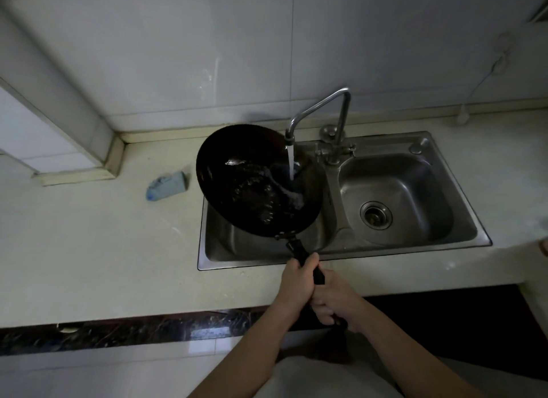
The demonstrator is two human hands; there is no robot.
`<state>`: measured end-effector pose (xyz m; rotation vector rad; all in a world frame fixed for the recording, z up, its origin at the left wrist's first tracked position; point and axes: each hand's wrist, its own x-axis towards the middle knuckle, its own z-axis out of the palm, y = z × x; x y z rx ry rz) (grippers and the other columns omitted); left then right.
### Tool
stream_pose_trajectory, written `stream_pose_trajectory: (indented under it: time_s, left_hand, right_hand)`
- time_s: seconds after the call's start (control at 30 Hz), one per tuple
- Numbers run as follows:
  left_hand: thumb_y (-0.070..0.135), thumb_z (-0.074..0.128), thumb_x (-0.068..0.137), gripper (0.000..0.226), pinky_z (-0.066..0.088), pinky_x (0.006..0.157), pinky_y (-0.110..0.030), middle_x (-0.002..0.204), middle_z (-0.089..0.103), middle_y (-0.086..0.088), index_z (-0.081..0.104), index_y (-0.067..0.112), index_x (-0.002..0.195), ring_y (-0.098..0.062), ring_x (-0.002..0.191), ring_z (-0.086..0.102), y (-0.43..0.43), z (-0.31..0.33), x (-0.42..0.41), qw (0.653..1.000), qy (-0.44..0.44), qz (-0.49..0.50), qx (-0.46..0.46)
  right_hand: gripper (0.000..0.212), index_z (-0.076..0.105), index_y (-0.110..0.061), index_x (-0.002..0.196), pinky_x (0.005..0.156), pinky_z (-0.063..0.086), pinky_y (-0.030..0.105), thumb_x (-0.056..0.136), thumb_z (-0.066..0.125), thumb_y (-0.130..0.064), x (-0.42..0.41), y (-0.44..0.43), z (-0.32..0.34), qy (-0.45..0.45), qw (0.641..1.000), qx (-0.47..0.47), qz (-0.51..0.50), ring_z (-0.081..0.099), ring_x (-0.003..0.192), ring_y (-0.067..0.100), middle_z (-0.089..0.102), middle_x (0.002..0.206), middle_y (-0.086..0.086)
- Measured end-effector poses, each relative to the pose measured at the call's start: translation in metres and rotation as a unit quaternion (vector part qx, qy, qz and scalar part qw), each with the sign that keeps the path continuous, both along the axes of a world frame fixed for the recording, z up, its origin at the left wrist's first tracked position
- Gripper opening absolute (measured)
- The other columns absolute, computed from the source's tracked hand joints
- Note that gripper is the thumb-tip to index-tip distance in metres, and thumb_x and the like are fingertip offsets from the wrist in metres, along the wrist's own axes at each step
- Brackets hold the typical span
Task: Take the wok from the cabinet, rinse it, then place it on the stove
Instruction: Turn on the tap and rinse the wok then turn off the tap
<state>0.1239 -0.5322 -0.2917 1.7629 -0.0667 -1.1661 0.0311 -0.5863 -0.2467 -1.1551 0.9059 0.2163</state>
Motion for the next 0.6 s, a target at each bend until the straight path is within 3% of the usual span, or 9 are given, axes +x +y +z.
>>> stream_pose_trajectory:
  time_s: [0.1, 0.23, 0.3, 0.4, 0.5, 0.6]
  left_hand:
    - [0.036, 0.062, 0.093, 0.036, 0.044, 0.053, -0.018, 0.081, 0.064, -0.008, 0.066, 0.0, 0.097, -0.016, 0.072, 0.062, -0.002, 0.004, 0.001, 1.0, 0.012, 0.007, 0.003]
    - [0.034, 0.063, 0.077, 0.025, 0.046, 0.065, -0.031, 0.072, 0.06, -0.009, 0.063, 0.009, 0.075, -0.02, 0.069, 0.059, -0.006, 0.012, 0.008, 0.997, 0.075, 0.013, -0.008]
    - [0.028, 0.064, 0.083, 0.022, 0.045, 0.061, -0.031, 0.07, 0.06, -0.009, 0.066, 0.008, 0.075, -0.02, 0.065, 0.059, -0.008, 0.016, 0.011, 0.992, 0.125, 0.017, -0.008]
    - [0.026, 0.06, 0.094, 0.026, 0.046, 0.056, -0.028, 0.065, 0.063, -0.006, 0.069, 0.008, 0.077, -0.018, 0.059, 0.06, -0.01, 0.02, 0.009, 0.974, 0.224, 0.032, -0.027]
    - [0.034, 0.06, 0.093, 0.027, 0.045, 0.06, -0.03, 0.069, 0.058, -0.006, 0.065, 0.011, 0.081, -0.019, 0.064, 0.058, -0.012, 0.021, 0.006, 0.947, 0.314, 0.03, -0.07]
    - [0.037, 0.055, 0.094, 0.029, 0.045, 0.064, -0.031, 0.072, 0.055, -0.003, 0.061, 0.015, 0.076, -0.017, 0.066, 0.058, -0.013, 0.026, 0.004, 0.934, 0.342, 0.015, -0.099]
  right_hand:
    - [0.027, 0.046, -0.011, 0.075, 0.032, 0.023, 0.019, 0.094, 0.037, 0.007, 0.003, -0.003, 0.005, -0.008, 0.999, 0.051, -0.016, 0.026, 0.034, 0.007, 0.033, 0.049, 0.0]
    - [0.031, 0.044, -0.013, 0.071, 0.032, 0.023, 0.017, 0.096, 0.039, 0.005, 0.009, -0.002, 0.011, -0.011, 0.99, 0.114, -0.079, 0.028, 0.036, 0.004, 0.035, 0.053, -0.001]
    - [0.023, 0.046, -0.012, 0.08, 0.032, 0.025, 0.016, 0.096, 0.04, 0.004, 0.013, -0.003, 0.017, 0.0, 0.988, 0.123, -0.094, 0.031, 0.038, 0.004, 0.038, 0.055, 0.0]
    - [0.016, 0.047, -0.01, 0.087, 0.034, 0.03, 0.019, 0.091, 0.043, 0.005, 0.017, -0.006, 0.025, 0.041, 0.996, 0.055, -0.064, 0.035, 0.038, 0.008, 0.042, 0.052, 0.001]
    - [0.006, 0.051, -0.008, 0.089, 0.039, 0.039, 0.024, 0.087, 0.049, -0.002, 0.02, -0.01, 0.027, 0.101, 0.991, -0.091, 0.015, 0.047, 0.036, 0.015, 0.052, 0.045, 0.005]
    - [0.024, 0.053, -0.005, 0.11, 0.042, 0.047, 0.029, 0.087, 0.053, -0.011, 0.019, -0.012, 0.023, 0.132, 0.968, -0.201, 0.067, 0.06, 0.04, 0.022, 0.063, 0.051, 0.01]
